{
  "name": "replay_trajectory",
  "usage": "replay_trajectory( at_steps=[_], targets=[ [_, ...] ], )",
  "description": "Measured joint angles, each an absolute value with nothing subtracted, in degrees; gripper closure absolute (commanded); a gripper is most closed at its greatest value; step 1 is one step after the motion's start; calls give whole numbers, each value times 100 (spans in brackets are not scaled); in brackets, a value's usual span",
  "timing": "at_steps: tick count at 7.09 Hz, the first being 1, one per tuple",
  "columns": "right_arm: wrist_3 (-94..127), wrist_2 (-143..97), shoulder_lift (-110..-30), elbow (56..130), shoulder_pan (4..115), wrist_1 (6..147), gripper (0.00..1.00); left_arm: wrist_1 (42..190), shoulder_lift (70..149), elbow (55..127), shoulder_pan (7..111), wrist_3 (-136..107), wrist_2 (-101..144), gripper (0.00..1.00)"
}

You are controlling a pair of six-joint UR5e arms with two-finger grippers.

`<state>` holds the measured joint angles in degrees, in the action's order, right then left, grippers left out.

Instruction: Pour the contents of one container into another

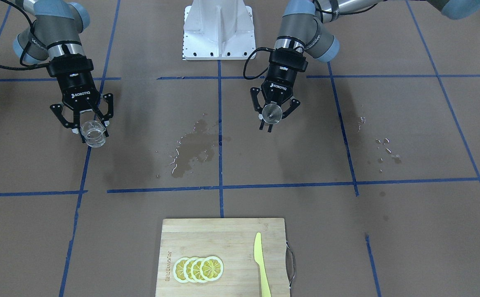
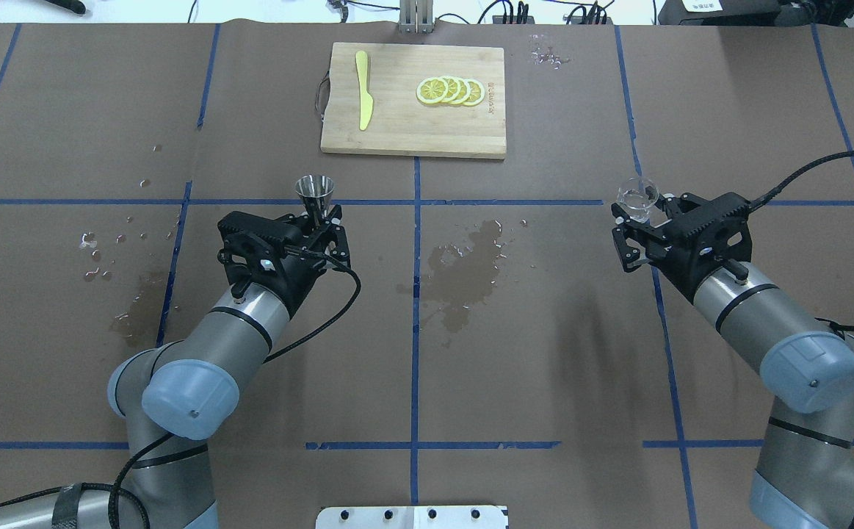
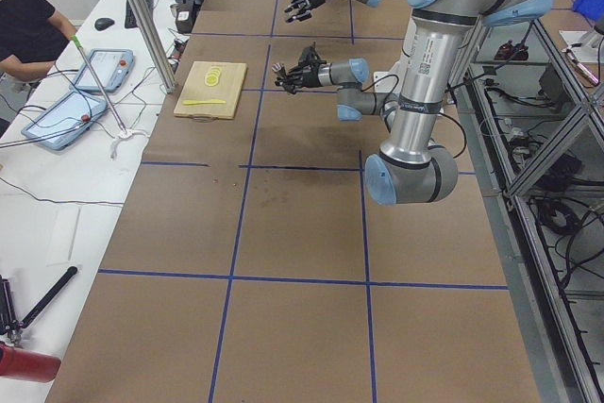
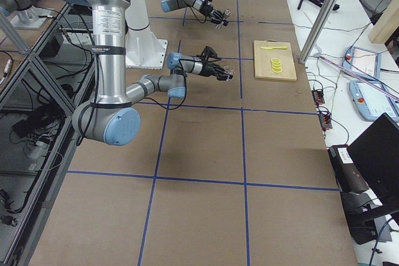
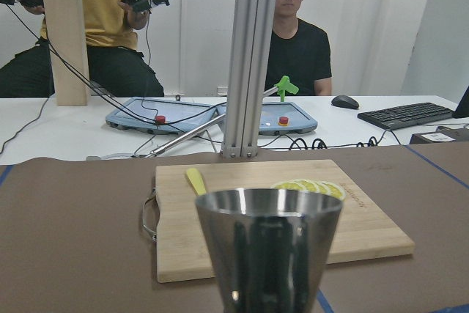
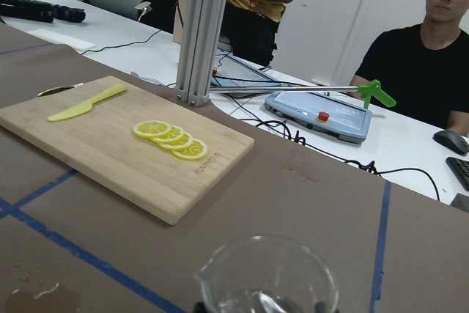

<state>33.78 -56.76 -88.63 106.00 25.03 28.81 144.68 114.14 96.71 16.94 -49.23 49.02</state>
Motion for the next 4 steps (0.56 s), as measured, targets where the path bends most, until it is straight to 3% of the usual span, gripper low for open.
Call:
replay_trajectory(
  at_steps=[4],
  targets=[
    [2733, -5845, -8019, 11402, 2514, 5078, 100, 15329, 11761, 9259, 1722, -3890, 6135, 100]
  ],
)
